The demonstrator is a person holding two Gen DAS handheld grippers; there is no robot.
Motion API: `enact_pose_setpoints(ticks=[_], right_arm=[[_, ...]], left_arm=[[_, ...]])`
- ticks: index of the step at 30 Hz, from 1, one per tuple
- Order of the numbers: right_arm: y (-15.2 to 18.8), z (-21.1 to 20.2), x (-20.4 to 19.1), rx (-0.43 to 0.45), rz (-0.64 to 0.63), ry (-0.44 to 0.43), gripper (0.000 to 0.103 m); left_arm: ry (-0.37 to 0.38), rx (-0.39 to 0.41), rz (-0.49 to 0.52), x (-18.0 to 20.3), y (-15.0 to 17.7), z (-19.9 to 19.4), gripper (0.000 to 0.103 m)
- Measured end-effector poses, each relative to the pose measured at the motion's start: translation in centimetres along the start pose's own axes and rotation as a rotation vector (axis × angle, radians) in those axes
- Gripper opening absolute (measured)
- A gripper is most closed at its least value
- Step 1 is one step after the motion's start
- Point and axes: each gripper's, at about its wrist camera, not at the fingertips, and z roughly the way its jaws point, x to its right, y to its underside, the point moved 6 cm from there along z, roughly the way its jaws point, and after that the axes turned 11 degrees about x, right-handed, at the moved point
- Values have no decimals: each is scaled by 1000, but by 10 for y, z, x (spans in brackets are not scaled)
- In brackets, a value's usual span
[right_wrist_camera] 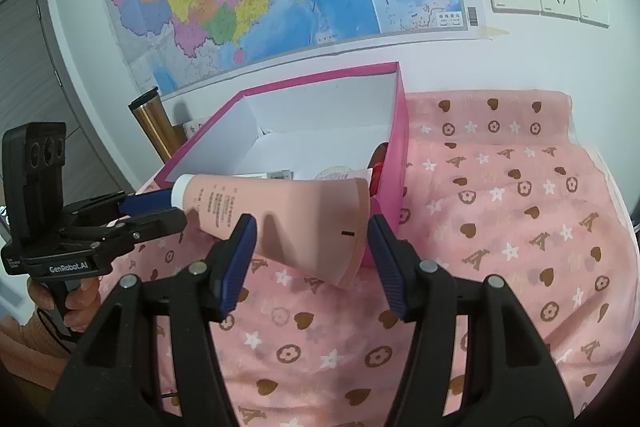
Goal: Organize rigid objects
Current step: 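Lift the pink bottle with both grippers and carry it over the pink box, then lower the pink bottle with both grippers into the pink box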
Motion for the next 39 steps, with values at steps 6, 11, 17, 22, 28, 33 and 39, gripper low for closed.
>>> enact_pose_setpoints(ticks=[6, 11, 17, 22, 28, 33, 39], right_arm=[[-8, 5, 1, 2, -6, -7, 60], [-12, 9, 1, 7, -12, -7, 60], [-17, 12, 2, 13, -9, -8, 60], [-22, 13, 2, 22, -14, -7, 60], [-23, 16, 4, 21, -13, 0, 60], [-24, 17, 5, 22, -15, 1, 60], [-29, 24, 8, 19, -26, 0, 60]], left_arm=[[0, 6, -11, -6, -6, 6, 53], [-6, 13, -2, -7, -11, 9, 53], [-8, 18, -2, -9, -16, 12, 53], [-11, 23, 0, -10, -20, 16, 53], [-15, 22, 2, -10, -22, 20, 53], [-14, 18, -9, -12, -23, 22, 53], [-19, 7, -21, -16, -24, 29, 53]])
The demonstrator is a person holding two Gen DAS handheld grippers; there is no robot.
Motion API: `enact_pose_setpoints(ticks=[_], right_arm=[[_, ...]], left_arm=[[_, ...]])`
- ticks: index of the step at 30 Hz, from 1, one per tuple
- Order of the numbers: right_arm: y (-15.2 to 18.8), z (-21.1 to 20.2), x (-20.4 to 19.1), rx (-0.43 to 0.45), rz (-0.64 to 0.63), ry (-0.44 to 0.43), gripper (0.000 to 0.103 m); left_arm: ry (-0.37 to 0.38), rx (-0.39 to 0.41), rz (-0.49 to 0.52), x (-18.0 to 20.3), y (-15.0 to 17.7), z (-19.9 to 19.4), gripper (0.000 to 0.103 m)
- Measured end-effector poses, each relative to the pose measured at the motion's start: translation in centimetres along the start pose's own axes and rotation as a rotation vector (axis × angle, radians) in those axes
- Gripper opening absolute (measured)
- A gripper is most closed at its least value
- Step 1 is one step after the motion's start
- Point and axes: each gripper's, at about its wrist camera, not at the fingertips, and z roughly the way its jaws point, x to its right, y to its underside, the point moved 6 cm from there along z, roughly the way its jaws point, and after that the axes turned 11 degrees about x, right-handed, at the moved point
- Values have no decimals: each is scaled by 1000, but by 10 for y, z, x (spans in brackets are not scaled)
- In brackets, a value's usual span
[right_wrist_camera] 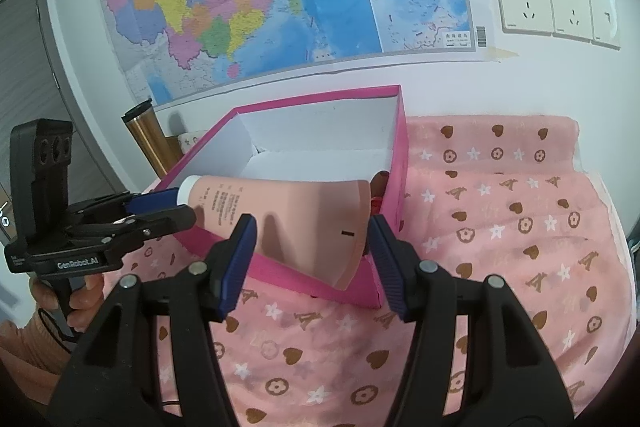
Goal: Organize rigid objects
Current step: 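Lower the pink bottle with both grippers into the pink box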
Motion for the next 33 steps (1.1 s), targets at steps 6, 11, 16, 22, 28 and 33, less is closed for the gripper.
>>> enact_pose_setpoints(ticks=[6, 11, 16, 22, 28, 33], right_arm=[[-3, 7, 1, -12, 1, 1, 61], [-6, 12, 2, -12, 1, 6, 61], [-7, 16, 3, -19, -3, 10, 61], [-7, 20, 5, -27, -4, 17, 61], [-6, 26, 5, -43, -13, 26, 61], [-5, 31, 6, -55, -13, 36, 61]], left_arm=[[-15, -18, -2, -4, 0, 11, 53], [-14, -29, -12, -6, 2, 16, 53], [-16, -40, -21, -8, 3, 20, 53], [-23, -54, -24, -10, 4, 26, 53], [-33, -69, -34, -13, 6, 31, 53], [-38, -81, -38, -15, 9, 36, 53]])
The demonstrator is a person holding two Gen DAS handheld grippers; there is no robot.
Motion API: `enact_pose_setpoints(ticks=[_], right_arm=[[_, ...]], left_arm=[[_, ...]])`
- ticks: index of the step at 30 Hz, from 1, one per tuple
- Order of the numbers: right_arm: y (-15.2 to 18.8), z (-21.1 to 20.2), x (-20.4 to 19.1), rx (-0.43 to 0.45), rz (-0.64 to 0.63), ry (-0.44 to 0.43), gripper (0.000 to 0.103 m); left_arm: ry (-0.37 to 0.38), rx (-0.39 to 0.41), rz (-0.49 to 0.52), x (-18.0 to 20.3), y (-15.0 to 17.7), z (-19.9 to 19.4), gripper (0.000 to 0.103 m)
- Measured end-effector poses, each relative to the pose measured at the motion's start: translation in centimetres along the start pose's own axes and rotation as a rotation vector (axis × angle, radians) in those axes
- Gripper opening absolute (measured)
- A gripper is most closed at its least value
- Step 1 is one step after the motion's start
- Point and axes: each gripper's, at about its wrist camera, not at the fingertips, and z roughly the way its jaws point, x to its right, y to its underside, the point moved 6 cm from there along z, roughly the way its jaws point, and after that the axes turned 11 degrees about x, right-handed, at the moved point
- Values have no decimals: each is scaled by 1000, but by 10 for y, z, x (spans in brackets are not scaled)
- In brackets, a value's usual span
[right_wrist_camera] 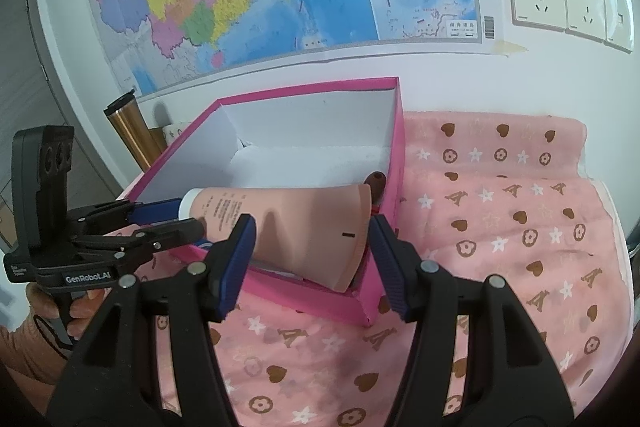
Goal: Organize rigid objects
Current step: 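Lower the pink bottle with both grippers into the pink box, then open both grippers to release the bottle into the box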
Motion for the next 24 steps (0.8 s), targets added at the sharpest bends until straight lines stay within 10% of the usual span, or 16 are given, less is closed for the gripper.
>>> enact_pose_setpoints(ticks=[11, 20, 24], right_arm=[[2, 3, 4, 10, 25, 25, 67], [17, -21, -12, 60, 23, -21, 67], [33, -34, -34, 99, -20, -43, 87]], left_arm=[[-18, 8, 18, -2, 1, 1, 57], [-39, 119, 84, 9, 15, -41, 85], [-51, 180, 82, 11, 23, -68, 103]])
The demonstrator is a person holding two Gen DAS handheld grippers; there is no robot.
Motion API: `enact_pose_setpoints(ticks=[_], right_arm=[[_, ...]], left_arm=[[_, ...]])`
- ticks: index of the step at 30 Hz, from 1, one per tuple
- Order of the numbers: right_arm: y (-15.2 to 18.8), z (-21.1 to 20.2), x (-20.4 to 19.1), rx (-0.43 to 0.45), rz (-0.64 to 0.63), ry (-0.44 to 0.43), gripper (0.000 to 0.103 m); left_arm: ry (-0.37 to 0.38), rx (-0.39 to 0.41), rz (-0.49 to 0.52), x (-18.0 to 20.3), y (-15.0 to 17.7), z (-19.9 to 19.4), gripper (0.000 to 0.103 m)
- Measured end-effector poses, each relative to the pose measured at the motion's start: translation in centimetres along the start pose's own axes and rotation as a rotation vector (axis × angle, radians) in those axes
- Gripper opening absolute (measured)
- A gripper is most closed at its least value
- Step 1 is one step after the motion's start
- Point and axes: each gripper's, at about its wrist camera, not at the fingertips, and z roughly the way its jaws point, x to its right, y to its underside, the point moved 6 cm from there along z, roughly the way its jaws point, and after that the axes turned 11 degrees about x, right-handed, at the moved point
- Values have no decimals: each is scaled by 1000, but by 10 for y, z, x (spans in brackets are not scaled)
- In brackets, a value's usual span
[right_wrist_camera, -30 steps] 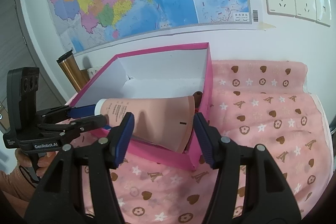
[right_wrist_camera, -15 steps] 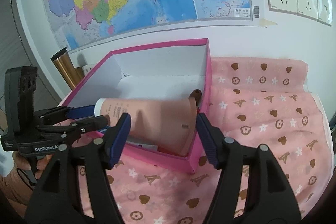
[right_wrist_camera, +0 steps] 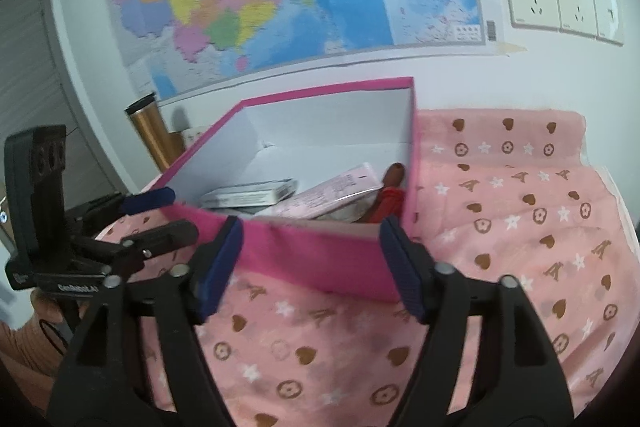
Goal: Organize rigid objects
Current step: 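Open both grippers to release the bottle into the box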
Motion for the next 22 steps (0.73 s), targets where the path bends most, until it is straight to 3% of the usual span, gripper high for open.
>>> enact_pose_setpoints(ticks=[2, 5, 12, 15, 22], right_arm=[[12, -5, -11, 15, -19, 4, 93], [27, -7, -20, 12, -29, 20, 99], [50, -7, -37, -14, -53, 46, 99], [55, -8, -42, -20, -54, 44, 99], [64, -8, -46, -46, -75, 48, 99]], left_arm=[[-33, 45, -7, -3, 4, -16, 103], [-93, 42, -34, -11, 15, -26, 103], [-162, -46, -83, -26, 46, -25, 103], [-189, -45, -104, -31, 53, -30, 103], [-217, -37, -24, -21, 57, -33, 103]])
